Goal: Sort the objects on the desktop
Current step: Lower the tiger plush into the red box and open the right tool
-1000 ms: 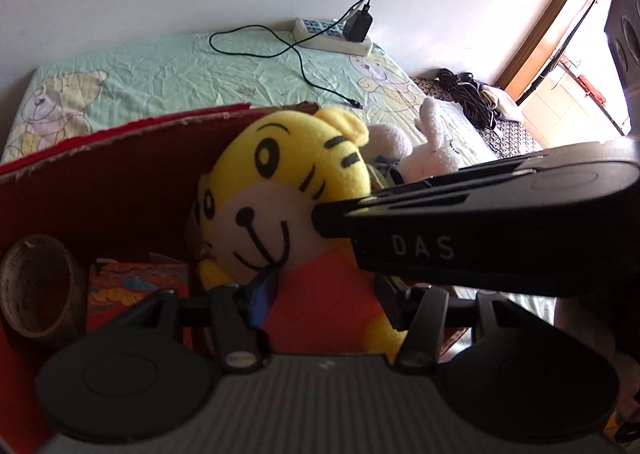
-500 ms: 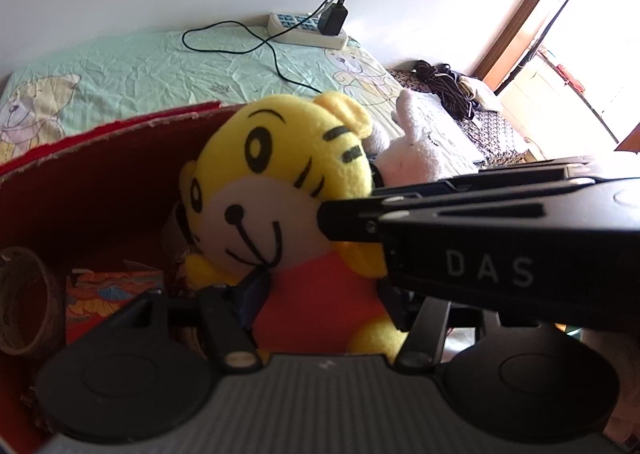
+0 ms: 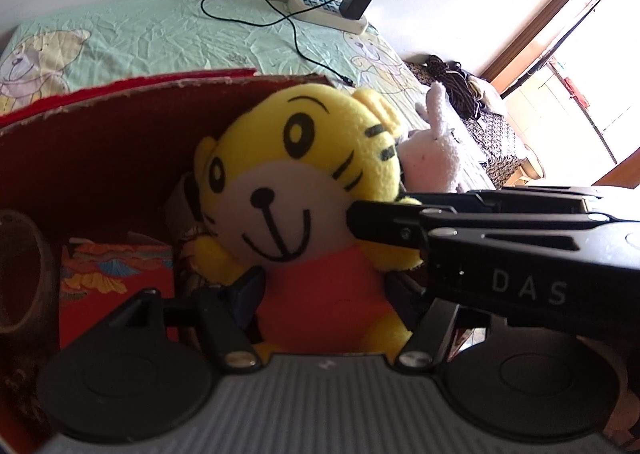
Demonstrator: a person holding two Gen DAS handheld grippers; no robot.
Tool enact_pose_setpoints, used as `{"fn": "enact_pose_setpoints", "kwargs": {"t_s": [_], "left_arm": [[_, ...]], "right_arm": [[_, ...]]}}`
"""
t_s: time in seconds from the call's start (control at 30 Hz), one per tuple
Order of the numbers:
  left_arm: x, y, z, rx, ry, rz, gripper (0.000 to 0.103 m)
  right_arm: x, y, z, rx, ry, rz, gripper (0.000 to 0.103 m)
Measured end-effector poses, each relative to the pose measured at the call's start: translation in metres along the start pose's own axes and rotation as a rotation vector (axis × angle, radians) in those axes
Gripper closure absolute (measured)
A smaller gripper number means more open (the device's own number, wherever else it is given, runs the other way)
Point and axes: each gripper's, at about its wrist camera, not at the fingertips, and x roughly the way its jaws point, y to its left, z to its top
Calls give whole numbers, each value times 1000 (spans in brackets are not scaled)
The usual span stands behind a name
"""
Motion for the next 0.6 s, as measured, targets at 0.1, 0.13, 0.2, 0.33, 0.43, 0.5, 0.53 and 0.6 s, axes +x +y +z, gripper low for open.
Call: {"fn": "enact_pose_setpoints", "kwargs": {"t_s": [0.1, 0.13, 0.2, 0.33, 0.43, 0.5, 0.53, 0.6], "left_arm": [[2, -4, 0, 14, 6, 27, 31], [3, -4, 1, 18, 8, 37, 30], [4, -6, 1, 22, 11, 52, 28], [4, -8, 2, 30, 13, 87, 24], [3, -11, 3, 37, 13, 120, 20], [2, -13, 2, 45, 11, 133, 20], [2, -15, 2, 50, 10, 143, 19], [1, -18, 2, 59, 8, 160, 18]], "right_arm": [[-1, 0, -2, 3, -3, 4, 74], [-1, 0, -2, 3, -4, 4, 74], [-2, -1, -4, 4, -6, 8, 74], [-5, -4, -6, 18, -10, 26, 73], [-8, -6, -7, 28, -14, 40, 73], [-9, -6, -8, 25, -18, 42, 72], [-9, -6, -8, 26, -19, 44, 72], [-11, -7, -9, 29, -22, 48, 72]]}}
